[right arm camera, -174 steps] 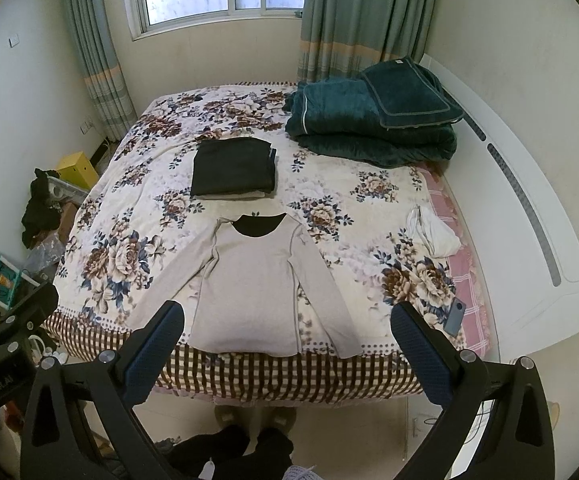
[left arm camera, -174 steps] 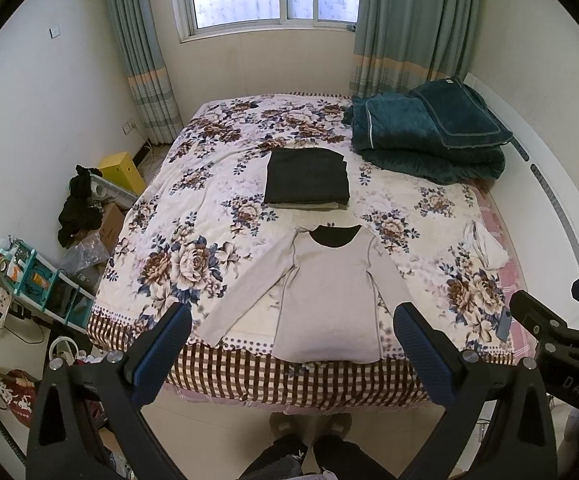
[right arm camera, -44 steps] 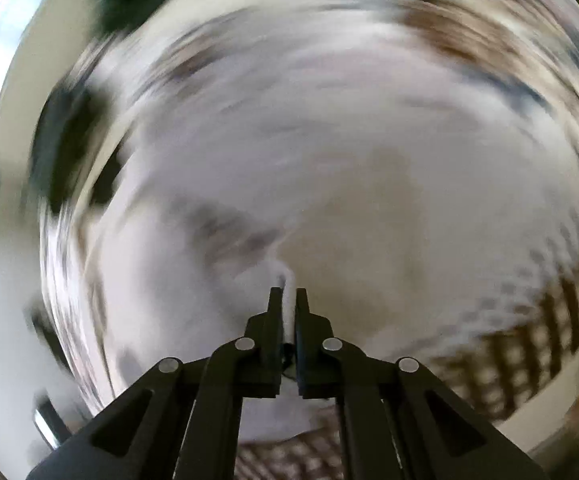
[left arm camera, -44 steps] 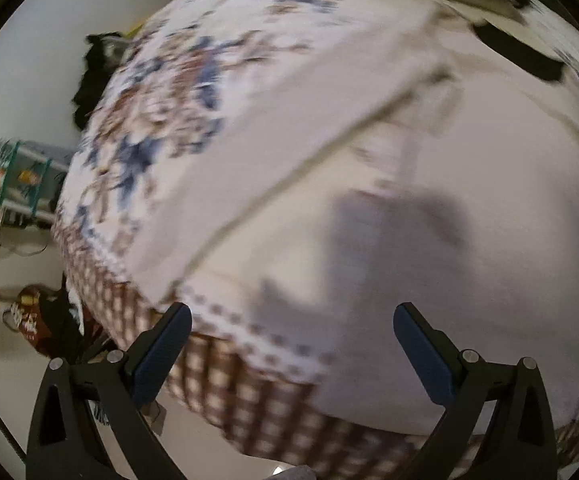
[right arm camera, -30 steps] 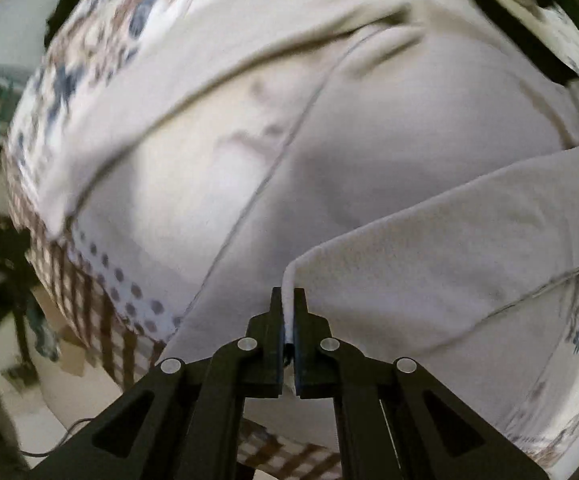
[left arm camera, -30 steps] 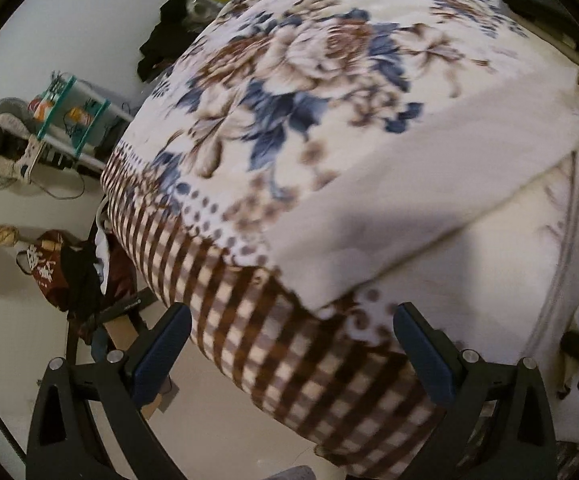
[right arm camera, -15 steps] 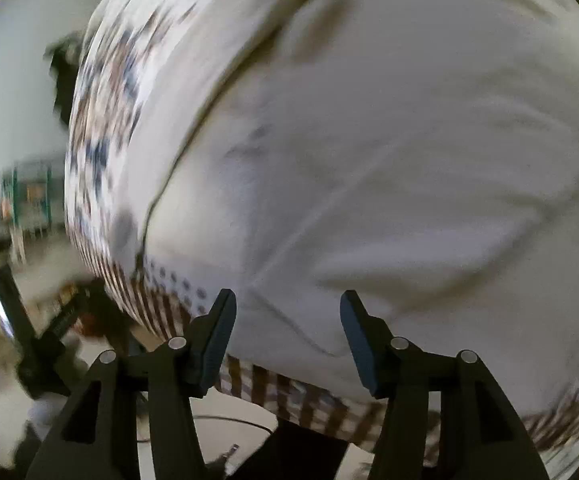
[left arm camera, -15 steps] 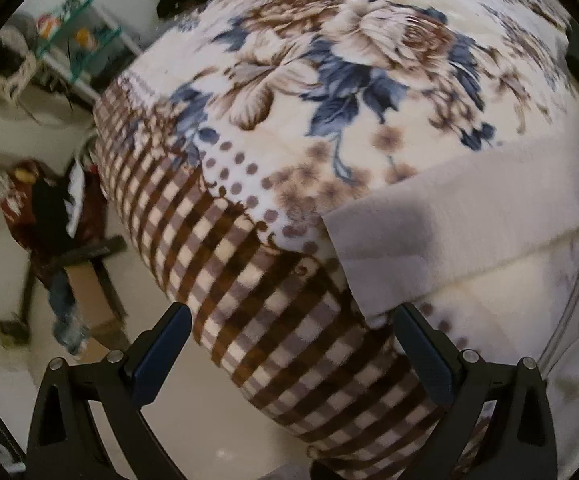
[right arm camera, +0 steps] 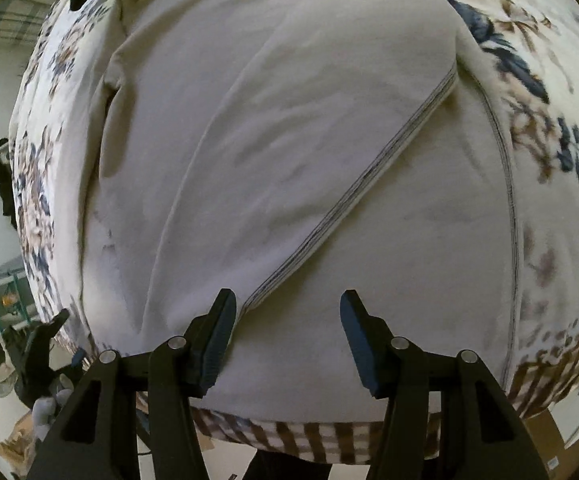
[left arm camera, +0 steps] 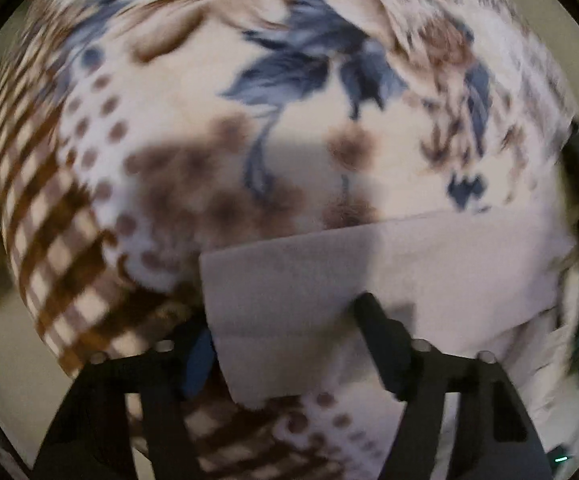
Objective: Fold small clothes
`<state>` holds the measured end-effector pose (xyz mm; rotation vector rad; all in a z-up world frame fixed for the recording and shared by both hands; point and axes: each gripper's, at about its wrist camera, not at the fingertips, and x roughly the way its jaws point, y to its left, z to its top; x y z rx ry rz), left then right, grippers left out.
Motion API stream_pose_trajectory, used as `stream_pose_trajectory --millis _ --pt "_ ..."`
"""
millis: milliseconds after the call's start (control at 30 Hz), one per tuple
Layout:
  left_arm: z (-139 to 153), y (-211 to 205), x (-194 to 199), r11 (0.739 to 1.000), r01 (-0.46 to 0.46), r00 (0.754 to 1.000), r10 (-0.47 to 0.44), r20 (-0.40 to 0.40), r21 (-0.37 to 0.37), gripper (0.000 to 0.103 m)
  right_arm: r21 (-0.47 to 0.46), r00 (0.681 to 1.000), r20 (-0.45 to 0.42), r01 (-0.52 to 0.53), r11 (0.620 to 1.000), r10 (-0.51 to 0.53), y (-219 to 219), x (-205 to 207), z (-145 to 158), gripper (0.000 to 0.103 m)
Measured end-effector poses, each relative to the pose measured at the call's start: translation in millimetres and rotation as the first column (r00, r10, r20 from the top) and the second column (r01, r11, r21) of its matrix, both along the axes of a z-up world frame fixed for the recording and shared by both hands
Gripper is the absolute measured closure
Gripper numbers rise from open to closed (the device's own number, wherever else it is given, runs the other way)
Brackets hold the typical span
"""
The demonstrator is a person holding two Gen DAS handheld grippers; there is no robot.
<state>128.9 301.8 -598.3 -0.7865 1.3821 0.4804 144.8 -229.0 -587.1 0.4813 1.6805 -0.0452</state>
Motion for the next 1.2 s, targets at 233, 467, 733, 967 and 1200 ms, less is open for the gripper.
stream_pose_trajectory --millis 233,467,733,967,1200 --pt "37.4 -22.7 5.3 0.982 0.084 0.996 -0.087 0.012 0.166 0.100 -0.051 0.998 0.011 -0.061 0.997 0.061 11.1 7.3 0.9 0.046" --pt "125.6 -91.6 2.5 0.887 0.255 0.946 -0.310 0.089 0.386 0.100 -0.117 0.994 0.011 -0.111 0.987 0.113 10.6 6.7 4.6 0.039" --pt "172.3 -265.5 -1.0 0.704 0.603 0.710 -0.688 0.149 0.375 0.100 -0.059 1.000 -0.010 -0.011 0.998 0.011 -53.4 -20.1 2.1 0.029" --pt "135.6 -408.0 -32.5 0.510 0.822 0.492 -0.860 0.137 0.254 0.099 -0.085 0.996 -0.043 0.079 0.993 -0.083 -124.3 -61.3 -2.1 0.029" --pt "104.3 -431.6 -39.1 0.545 0.827 0.540 -0.838 0.078 0.136 0.084 -0.046 0.991 -0.055 0.120 0.992 -0.123 -161.6 -86.3 -6.9 0.029"
